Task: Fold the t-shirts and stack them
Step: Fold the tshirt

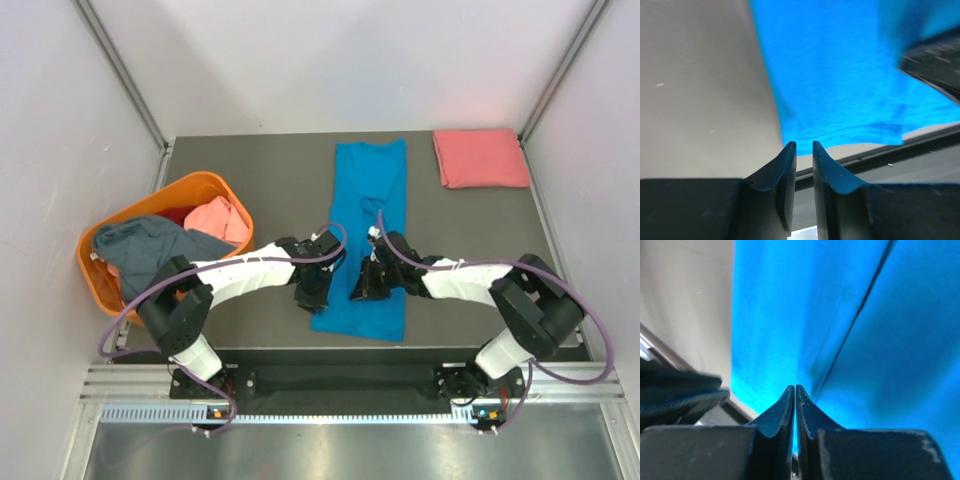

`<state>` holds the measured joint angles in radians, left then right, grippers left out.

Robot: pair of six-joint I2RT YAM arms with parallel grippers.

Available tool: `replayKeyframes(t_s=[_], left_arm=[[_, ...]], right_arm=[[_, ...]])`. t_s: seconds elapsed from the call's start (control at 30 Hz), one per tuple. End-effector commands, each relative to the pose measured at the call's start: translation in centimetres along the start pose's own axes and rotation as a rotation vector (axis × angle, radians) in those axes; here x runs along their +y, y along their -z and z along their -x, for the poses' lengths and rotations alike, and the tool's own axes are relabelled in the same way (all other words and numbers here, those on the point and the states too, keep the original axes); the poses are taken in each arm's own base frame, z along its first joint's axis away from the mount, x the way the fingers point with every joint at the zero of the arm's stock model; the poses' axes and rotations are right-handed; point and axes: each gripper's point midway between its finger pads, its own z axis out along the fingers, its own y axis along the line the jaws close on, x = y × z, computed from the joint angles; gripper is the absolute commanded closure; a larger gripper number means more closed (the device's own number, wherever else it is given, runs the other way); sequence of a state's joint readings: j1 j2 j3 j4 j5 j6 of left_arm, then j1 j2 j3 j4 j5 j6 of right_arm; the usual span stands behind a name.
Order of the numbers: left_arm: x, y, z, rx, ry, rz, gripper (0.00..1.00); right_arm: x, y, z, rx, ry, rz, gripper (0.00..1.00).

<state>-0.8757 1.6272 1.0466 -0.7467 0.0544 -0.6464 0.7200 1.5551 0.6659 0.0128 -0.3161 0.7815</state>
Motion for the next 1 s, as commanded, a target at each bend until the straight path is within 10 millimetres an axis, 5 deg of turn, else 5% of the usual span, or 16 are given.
replayKeyframes(t_s=[0.0,0.23,0.5,0.97], left_arm=[[2.2,1.3,0.5,-0.029,-0.007,0.085,0.74],[1.3,1.8,0.9,-0.059,0.005,-0.051,0.60],[1.5,-0.5,-0.9,-0.006,0.007,-0.113,0.58],[1.8,-1.7,-2.7,0.029,0.028,-0.138,0.62]], right_arm=[[3.1,2.1,1.0,-0.028,0.059,0.064,0.93],[-0.2,5.6,-0.4,-0.045,0.048,-0.086,0.78],[-5.3,7.6,-4.9,-0.023,-0.075,-0.189,0.65],[-8.2,9.9,-7.4,-0.036,-0.148,-0.273,0.60]])
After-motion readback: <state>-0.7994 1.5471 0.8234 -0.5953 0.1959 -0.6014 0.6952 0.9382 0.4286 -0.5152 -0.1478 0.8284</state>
